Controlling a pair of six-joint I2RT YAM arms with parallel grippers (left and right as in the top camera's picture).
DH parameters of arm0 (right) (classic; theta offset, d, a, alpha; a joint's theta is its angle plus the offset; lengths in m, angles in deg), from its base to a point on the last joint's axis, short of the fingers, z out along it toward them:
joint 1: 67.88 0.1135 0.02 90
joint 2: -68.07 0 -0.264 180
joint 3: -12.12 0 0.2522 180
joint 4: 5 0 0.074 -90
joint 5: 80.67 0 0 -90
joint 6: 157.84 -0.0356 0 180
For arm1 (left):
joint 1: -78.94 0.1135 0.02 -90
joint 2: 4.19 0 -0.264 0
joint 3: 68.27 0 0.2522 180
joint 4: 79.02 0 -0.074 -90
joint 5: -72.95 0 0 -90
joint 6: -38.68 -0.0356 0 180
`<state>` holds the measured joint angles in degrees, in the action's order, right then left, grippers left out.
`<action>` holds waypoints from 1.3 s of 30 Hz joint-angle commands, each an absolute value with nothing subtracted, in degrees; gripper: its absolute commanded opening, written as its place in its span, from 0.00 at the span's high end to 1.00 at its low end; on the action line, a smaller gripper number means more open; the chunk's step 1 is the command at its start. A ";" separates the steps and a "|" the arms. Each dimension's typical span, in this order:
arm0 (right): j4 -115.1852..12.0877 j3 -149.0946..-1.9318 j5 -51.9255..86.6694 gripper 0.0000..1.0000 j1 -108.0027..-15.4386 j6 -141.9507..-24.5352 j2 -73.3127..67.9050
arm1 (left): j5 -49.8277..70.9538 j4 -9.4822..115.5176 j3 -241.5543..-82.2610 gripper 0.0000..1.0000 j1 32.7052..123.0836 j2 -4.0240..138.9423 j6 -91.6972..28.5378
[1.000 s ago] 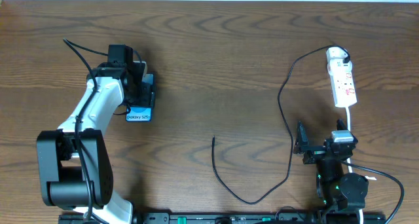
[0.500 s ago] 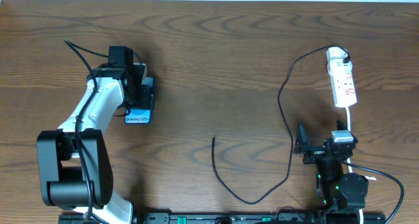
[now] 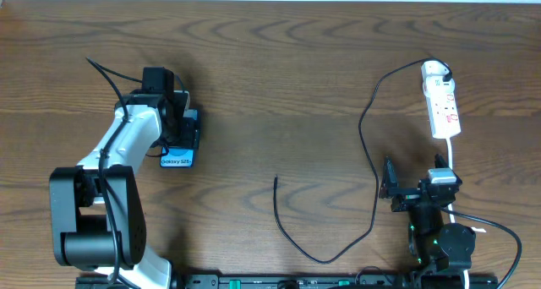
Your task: Plug charger to phone and switch on socket
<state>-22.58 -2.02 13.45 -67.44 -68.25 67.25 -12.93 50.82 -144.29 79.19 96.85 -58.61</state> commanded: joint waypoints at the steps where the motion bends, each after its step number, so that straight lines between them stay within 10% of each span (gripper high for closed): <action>1: -22.80 -1.93 13.80 0.01 -67.04 -68.88 67.69 | -13.63 51.30 -143.59 0.93 79.24 95.25 -58.08; 39: -22.80 -1.93 13.80 0.01 -67.04 -68.88 67.69 | -13.24 58.49 -138.15 0.93 79.24 99.77 -57.88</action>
<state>-22.58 -2.02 13.45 -67.44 -68.27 67.25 -12.93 57.79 -139.77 79.19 98.70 -58.61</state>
